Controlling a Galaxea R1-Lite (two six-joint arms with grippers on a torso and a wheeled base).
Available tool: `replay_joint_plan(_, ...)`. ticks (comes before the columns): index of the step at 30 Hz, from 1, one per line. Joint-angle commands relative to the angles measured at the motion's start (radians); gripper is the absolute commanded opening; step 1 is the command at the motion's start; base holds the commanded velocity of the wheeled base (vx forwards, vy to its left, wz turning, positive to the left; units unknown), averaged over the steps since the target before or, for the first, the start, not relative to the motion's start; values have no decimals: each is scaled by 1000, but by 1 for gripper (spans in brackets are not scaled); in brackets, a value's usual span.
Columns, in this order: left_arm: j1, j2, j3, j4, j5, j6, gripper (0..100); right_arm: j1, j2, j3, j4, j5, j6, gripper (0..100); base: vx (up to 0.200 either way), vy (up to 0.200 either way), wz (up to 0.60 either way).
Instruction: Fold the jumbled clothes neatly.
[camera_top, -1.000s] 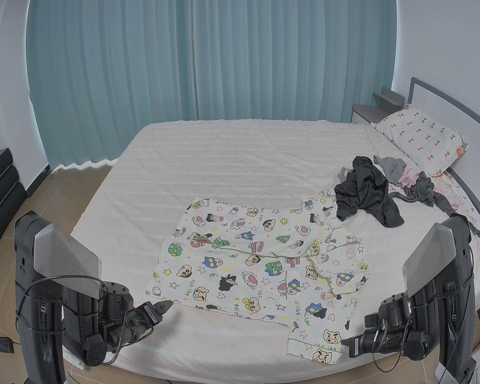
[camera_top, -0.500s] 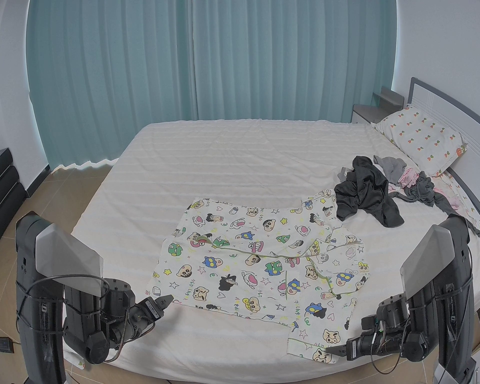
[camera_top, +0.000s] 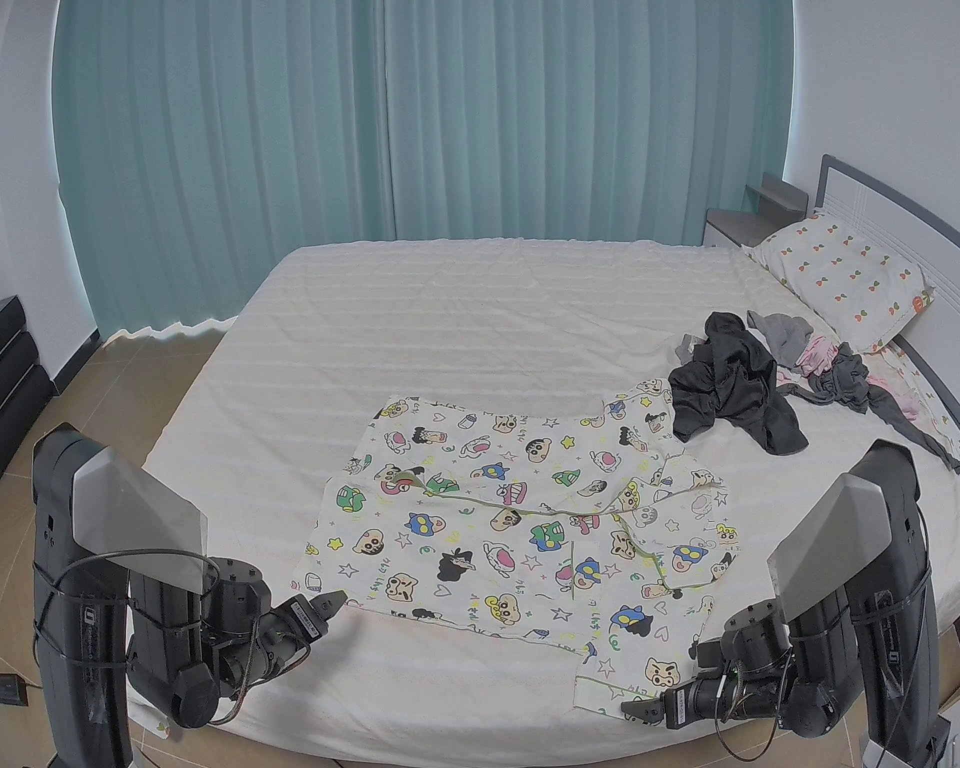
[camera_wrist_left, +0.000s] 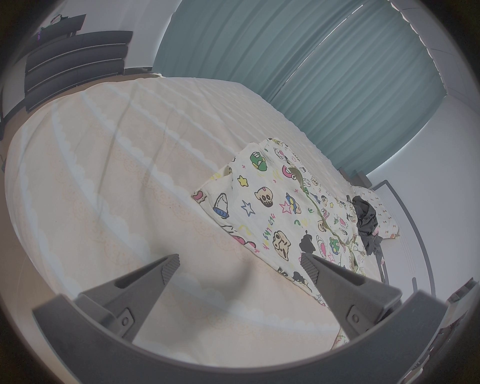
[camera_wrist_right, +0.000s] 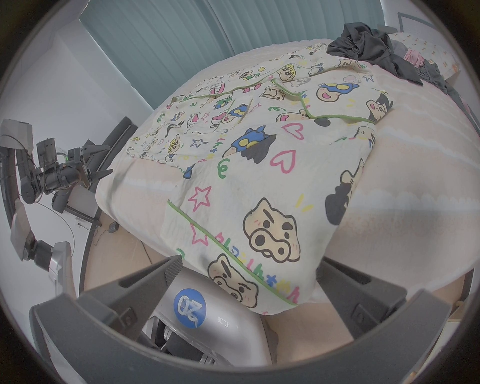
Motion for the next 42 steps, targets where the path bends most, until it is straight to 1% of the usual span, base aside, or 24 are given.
replay_joint_plan(1, 0, -1, -1, -18, 14, -3, 100, 41, 19, -48, -7, -55, 60, 100, 0, 0, 0)
replay_joint_plan(3, 0, -1, -4, -18, 32, -4, 100, 53, 21, -57, -7, -73, 95, 100, 0, 0, 0)
replay_joint_plan(6, 0, -1, -10, -18, 37, -4, 100, 61, 21, -57, -7, -78, 101, 100, 0, 0, 0)
replay_joint_plan(7, 0, -1, -10, -18, 37, -4, 100, 61, 21, -57, -7, -78, 101, 0, 0, 0, 0)
replay_joint_plan(15, 2, -1, -10, -18, 40, -3, 100, 61, 15, -26, -9, -78, 97, 0, 0, 0, 0)
replay_joint_plan(19, 3, -1, -9, -18, 43, 0, 100, 47, 6, -3, -9, -76, 91, 0, 0, 0, 0)
replay_joint_plan(23, -3, -2, -1, -18, 90, 25, 100, 10, 7, 17, -9, -67, 40, 0, 0, 0, 0)
replay_joint_plan(25, -1, -7, -4, -18, 101, 57, 100, -16, 7, 27, -9, -52, 11, 0, 0, 0, 0)
replay_joint_plan(27, 3, -22, -3, -18, 101, 79, 100, -46, 3, 46, -9, -21, -18, 0, 0, 0, 0)
replay_joint_plan(29, 2, -31, -20, -10, 93, 85, 100, -80, -16, 70, -7, 31, -63, 0, 0, 0, 0)
replay_joint_plan(31, 2, -30, -27, -10, 93, 86, 100, -83, -17, 70, -7, 36, -63, 0, 0, 0, 0)
replay_joint_plan(33, 3, -11, -101, 28, 95, 100, 100, -92, -20, 70, -9, 47, -66, 0, 0, 0, 0)
replay_joint_plan(34, 3, -11, -101, 28, 95, 100, 100, -92, -20, 70, -9, 47, -66, 0, 0, 0, 0)
replay_joint_plan(35, 12, 4, -165, 126, 97, 109, 100, -92, -16, 70, -9, 47, -67, 0, 0, 0, 0)
replay_joint_plan(36, 18, 6, -193, 168, 98, 109, 100, -92, -14, 70, -9, 48, -67, 0, 0, 0, 0)
replay_joint_plan(38, 31, 9, -285, 312, 101, 111, 100, -91, -14, 70, -9, 48, -70, 0, 0, 0, 0)
replay_joint_plan(41, 49, 7, -359, 427, 104, 120, 100, -91, -16, 70, -9, 48, -69, 0, 0, 0, 0)
replay_joint_plan(42, 51, 7, -360, 430, 104, 121, 100, -91, -16, 70, -9, 48, -69, 0, 0, 0, 0)
